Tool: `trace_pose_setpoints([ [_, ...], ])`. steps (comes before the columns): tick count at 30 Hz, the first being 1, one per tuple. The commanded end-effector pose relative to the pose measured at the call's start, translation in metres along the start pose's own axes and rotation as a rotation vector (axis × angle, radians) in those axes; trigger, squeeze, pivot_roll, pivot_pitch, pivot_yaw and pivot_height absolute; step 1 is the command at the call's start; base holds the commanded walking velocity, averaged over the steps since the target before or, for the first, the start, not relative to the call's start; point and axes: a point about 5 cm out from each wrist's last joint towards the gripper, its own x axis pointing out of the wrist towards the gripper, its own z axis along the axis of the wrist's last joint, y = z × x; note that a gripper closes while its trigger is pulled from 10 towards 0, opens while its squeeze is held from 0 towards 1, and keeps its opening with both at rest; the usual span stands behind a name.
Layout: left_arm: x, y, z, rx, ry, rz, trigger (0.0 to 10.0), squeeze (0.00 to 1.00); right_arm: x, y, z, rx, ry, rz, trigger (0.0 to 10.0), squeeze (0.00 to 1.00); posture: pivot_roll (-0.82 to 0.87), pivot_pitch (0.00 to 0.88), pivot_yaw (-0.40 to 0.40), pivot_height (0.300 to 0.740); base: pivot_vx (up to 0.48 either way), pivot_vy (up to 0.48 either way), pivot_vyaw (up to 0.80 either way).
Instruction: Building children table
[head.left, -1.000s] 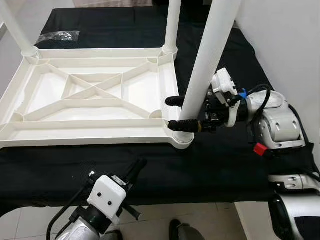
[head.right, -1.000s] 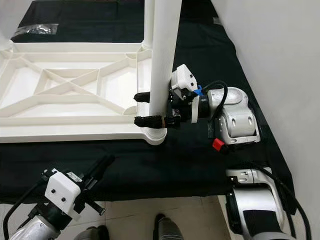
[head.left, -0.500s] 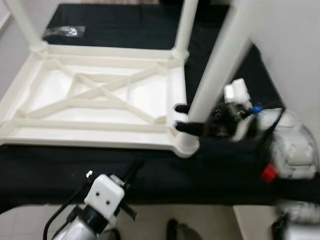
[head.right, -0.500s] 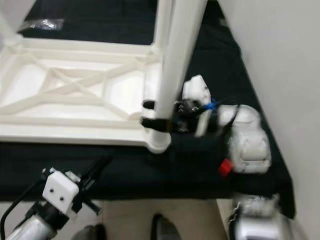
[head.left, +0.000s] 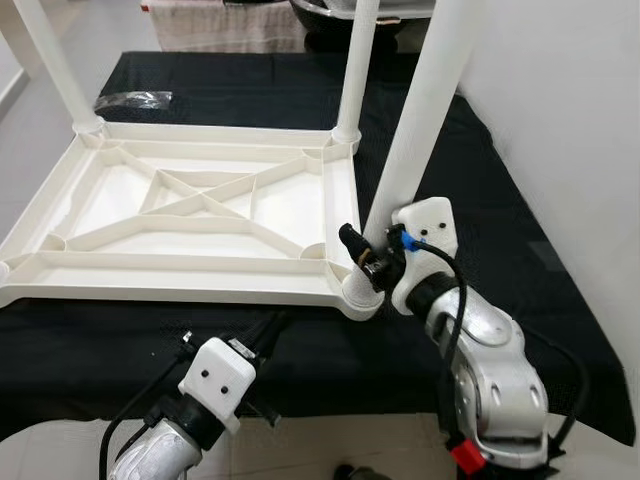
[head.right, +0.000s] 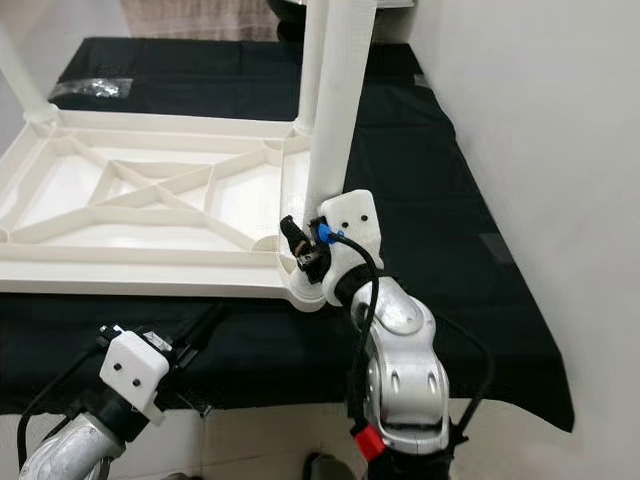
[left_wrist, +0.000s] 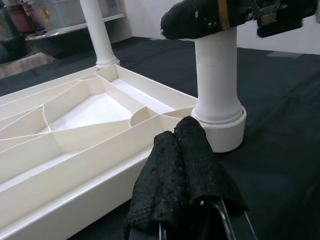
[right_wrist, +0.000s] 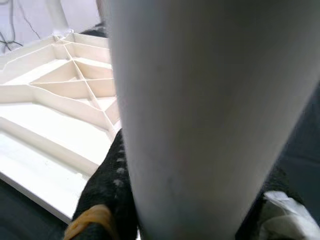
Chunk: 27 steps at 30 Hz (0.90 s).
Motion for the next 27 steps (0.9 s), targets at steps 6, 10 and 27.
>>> trace_pose_setpoints([
  [6, -0.002, -0.005, -0.002, -0.01, 0.01, -0.016, 10.0, 0.0, 0.006, -0.004, 0.008, 0.103, -0.088, 0.319, 10.0, 1.0, 0.04, 0.229, -0.061, 0.74, 0.0, 0.0, 0.0],
  [10, -0.004, -0.007, 0.0, -0.023, 0.009, -0.03, 10.0, 0.0, -0.005, -0.025, 0.033, -0.05, -0.154, 0.648, 10.0, 1.0, 0.04, 0.243, -0.057, 0.74, 0.0, 0.0, 0.0],
  [27, -0.019, -0.034, 0.008, -0.258, 0.028, -0.313, 10.0, 0.0, 0.02, -0.053, 0.05, -0.22, -0.083, 0.962, 0.0, 0.0, 0.1, 0.287, -0.053, 0.74, 0.0, 0.0, 0.0],
])
